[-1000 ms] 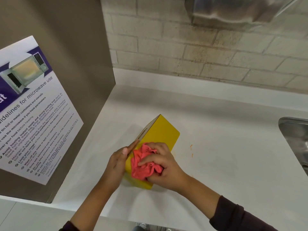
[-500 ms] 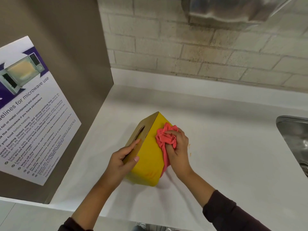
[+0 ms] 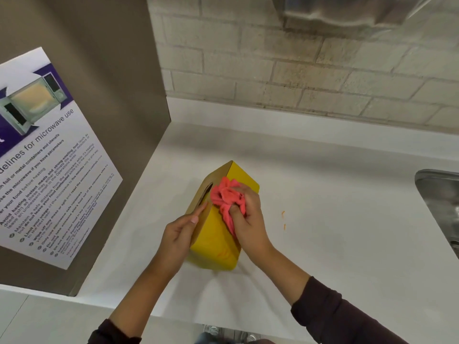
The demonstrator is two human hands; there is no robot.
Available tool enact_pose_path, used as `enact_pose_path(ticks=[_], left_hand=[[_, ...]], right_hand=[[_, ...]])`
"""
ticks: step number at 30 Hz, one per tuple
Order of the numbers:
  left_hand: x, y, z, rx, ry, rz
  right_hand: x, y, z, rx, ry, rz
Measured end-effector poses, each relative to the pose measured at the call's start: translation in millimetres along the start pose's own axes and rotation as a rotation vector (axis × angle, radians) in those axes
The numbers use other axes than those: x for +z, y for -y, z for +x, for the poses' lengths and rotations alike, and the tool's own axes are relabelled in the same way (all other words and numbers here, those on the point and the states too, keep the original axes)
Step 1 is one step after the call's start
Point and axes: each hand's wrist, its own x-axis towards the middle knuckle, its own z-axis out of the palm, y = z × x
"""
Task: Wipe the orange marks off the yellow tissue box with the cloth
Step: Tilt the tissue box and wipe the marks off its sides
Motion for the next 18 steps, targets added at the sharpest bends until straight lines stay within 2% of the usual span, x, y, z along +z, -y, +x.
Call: enact_pose_path(ticks=[6, 9, 13, 18], left_hand=[[0, -1, -3, -0.009, -0.005, -0.033], [-1, -1, -2, 0.006, 0.009, -0.051], [-5, -3, 1, -0.009, -0.033, -0.053], [-12, -5, 4, -0.034, -0.073, -0.069]], right_hand=[[8, -1, -35, -0.132, 0.264, 0.096], [6, -2, -40, -0.223, 0.33, 0.066], [2, -5, -40, -0.442, 0.458, -0.026], [-17, -28, -56, -0.652, 0.629, -0.324]])
